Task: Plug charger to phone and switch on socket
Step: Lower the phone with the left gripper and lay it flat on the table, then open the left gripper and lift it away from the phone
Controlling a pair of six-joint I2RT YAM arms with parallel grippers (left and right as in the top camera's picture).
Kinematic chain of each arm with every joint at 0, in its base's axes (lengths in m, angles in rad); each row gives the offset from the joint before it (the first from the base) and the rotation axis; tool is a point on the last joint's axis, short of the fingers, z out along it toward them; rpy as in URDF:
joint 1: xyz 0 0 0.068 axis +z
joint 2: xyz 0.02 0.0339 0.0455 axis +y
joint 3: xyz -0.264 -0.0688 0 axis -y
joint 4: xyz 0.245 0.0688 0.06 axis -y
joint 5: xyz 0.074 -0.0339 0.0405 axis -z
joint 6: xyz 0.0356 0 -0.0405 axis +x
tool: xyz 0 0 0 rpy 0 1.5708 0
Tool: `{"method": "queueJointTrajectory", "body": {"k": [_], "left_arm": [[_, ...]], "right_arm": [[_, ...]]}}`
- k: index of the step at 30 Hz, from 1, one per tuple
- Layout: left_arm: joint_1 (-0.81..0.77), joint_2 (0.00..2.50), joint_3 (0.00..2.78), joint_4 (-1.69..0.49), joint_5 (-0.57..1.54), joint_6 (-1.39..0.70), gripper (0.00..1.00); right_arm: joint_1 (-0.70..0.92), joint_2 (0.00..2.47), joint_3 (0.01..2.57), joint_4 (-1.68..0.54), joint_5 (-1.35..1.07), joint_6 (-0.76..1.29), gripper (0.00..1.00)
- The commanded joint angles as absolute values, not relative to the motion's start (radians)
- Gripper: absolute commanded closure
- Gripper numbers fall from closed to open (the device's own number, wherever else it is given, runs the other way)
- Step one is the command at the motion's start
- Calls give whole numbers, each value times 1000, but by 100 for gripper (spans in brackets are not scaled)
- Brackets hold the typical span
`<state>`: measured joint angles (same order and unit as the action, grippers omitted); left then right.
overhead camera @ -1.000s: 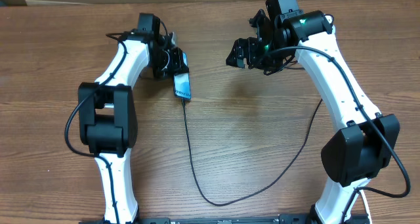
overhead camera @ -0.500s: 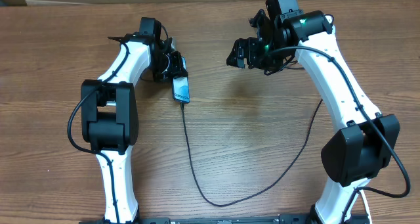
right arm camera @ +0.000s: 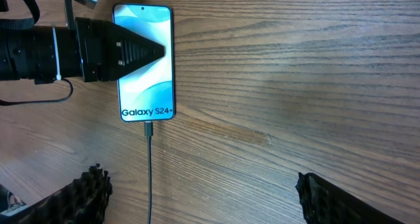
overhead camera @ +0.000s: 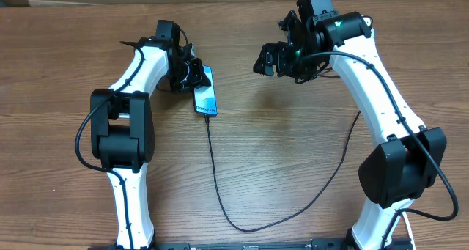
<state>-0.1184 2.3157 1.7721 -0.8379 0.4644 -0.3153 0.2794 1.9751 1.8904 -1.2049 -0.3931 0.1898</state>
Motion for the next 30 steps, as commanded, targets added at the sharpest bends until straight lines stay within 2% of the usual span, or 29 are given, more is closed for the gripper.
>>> {"method": "queueJointTrajectory", "body": {"k": [1,7,15,30], "left_arm": [[-127,2306,1788,-854,420,-315,76],[-125,2306,1788,-875,383,-315,74],[-125,2306,1788,-894,329,-315,63],[-125,2305,1790,-918,273,-315,62]], "right_arm": [[282,1975,1903,-1203,-389,185,9],[282,1975,1903,-1203,-389,185,9],[282,1975,1903,-1203,-389,185,9],[282,1975,1903,-1203,-382,185,9]]}}
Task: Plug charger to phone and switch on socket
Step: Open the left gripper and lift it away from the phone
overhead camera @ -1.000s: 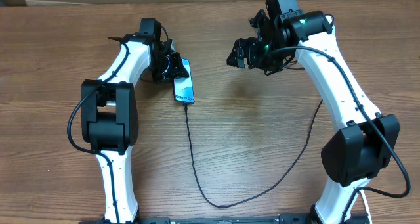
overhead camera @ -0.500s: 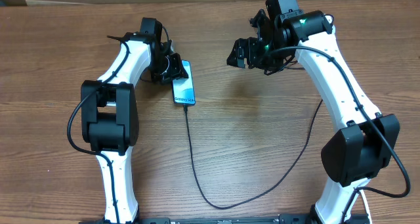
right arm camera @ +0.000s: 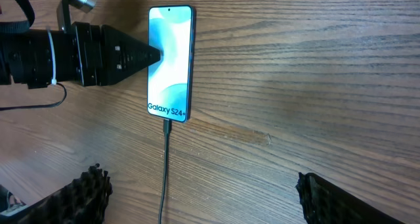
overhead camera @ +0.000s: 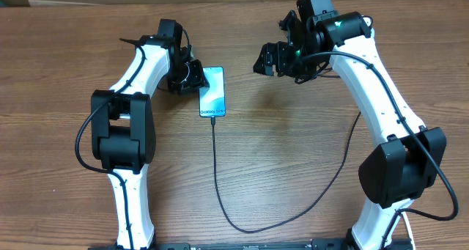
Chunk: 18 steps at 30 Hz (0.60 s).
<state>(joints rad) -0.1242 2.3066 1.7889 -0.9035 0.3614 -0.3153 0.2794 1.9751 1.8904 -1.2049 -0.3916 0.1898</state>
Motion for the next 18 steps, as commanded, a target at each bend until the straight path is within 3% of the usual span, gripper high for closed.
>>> {"method": "queueJointTrajectory", "body": {"k": [1,9,18], "left_arm": [[-125,2305,1791,-920,268,-315,63],[-123,2305,1921,-1035,165,-315,57],[-123,2305,2339,-1306,6,-315,56]], "right_arm": [[282,1975,1903,-1203,-382,185,9],[282,1975,1903,-1202,-382,185,9],[266,1951,1932,-1199,-381,184,11]]}}
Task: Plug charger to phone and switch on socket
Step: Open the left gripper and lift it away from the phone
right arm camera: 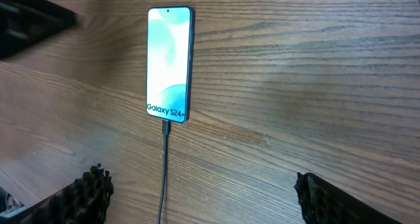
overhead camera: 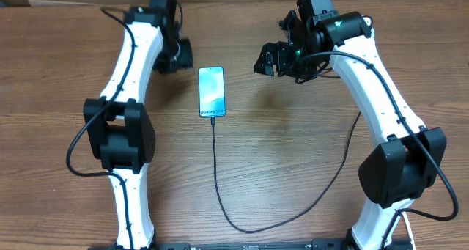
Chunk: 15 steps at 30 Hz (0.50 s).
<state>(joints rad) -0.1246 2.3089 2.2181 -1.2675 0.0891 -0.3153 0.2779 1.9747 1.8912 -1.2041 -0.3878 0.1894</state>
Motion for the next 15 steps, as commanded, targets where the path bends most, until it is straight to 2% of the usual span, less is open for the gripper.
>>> {"method": "queueJointTrajectory", "body": {"k": [1,7,15], "left_arm": [[-123,2305,2388,-1330,-4,-315,56],[-123,2299,2610,-1435,-34,-310,53],[-122,2259,2751,-1508,-38,-310,50]], "right_arm": [[261,1943,1937,-1199,-377,184,11],[217,1878,1946,-1226,-295,185,11],[106,1855,1946,-1294,-262,186,10]]}}
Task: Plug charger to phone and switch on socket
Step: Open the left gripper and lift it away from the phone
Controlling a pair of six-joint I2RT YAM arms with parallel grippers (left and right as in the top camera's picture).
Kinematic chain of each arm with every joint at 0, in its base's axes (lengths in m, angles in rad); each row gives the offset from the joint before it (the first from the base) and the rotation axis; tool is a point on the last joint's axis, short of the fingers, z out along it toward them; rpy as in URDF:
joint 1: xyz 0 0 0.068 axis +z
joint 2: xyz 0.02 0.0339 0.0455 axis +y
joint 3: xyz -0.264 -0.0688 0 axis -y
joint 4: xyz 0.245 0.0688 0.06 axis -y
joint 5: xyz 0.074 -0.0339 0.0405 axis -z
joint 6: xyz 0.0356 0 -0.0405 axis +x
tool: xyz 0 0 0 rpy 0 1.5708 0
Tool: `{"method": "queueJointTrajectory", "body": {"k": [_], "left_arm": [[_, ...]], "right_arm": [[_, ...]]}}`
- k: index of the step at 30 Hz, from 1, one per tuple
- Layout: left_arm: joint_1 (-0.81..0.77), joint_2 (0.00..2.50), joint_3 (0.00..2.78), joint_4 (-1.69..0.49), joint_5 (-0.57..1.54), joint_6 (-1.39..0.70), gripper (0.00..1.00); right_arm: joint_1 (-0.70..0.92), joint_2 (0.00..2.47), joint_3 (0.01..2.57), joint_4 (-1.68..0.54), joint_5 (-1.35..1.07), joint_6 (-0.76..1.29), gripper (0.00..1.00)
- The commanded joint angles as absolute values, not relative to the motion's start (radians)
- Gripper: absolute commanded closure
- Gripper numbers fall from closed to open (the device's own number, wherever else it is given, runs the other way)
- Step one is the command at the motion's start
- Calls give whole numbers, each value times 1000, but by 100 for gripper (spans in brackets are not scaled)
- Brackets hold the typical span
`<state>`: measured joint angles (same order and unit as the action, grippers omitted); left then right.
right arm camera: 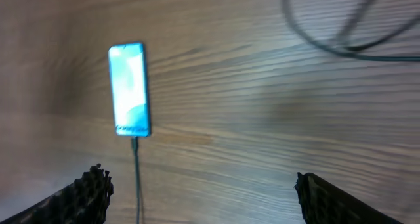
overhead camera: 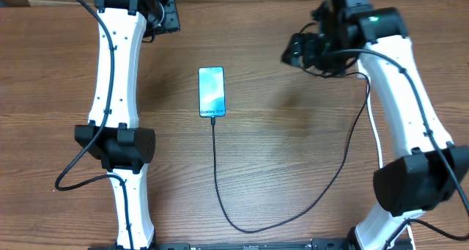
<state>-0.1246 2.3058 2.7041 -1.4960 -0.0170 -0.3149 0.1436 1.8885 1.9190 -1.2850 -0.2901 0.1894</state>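
The phone lies face up on the wooden table, screen lit blue. It shows smaller and blurred in the right wrist view as the phone. The black charger cable is plugged into its near end and loops toward the right arm. My right gripper hangs open well to the right of the phone, and between its fingers there is nothing but bare table. My left gripper is at the far back left, away from the phone, its jaws too dark to read. No socket is in view.
The wooden table carries only the phone and the cable loop at the front right. A dark cable crosses the top right of the right wrist view. A cardboard edge lies along the back left.
My left arm has stretched further toward the back left corner. My right gripper has shifted right and away from the phone, which now looks smaller in its view. The phone has not moved.
First my left gripper's tip was on the tilted phone's left side, with the cable plugged in. Then the phone lay straighter and further right, the tip at its left edge. After that the left gripper was off the phone, and now both arms stand further away.
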Motion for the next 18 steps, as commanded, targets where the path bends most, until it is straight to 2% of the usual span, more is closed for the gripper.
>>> {"method": "queueJointTrajectory", "body": {"k": [1,11,18], "left_arm": [[-122,2253,2759,-1515,-39,-310,50],[-122,2204,2778,-1573,-55,-310,50],[-114,2179,2780,-1596,-59,-311,48]], "right_arm": [[94,1855,1946,-1297,-262,186,10],[-13,1855,1946,-1296,-261,185,10],[-29,1855,1946,-1304,-214,184,10]]}}
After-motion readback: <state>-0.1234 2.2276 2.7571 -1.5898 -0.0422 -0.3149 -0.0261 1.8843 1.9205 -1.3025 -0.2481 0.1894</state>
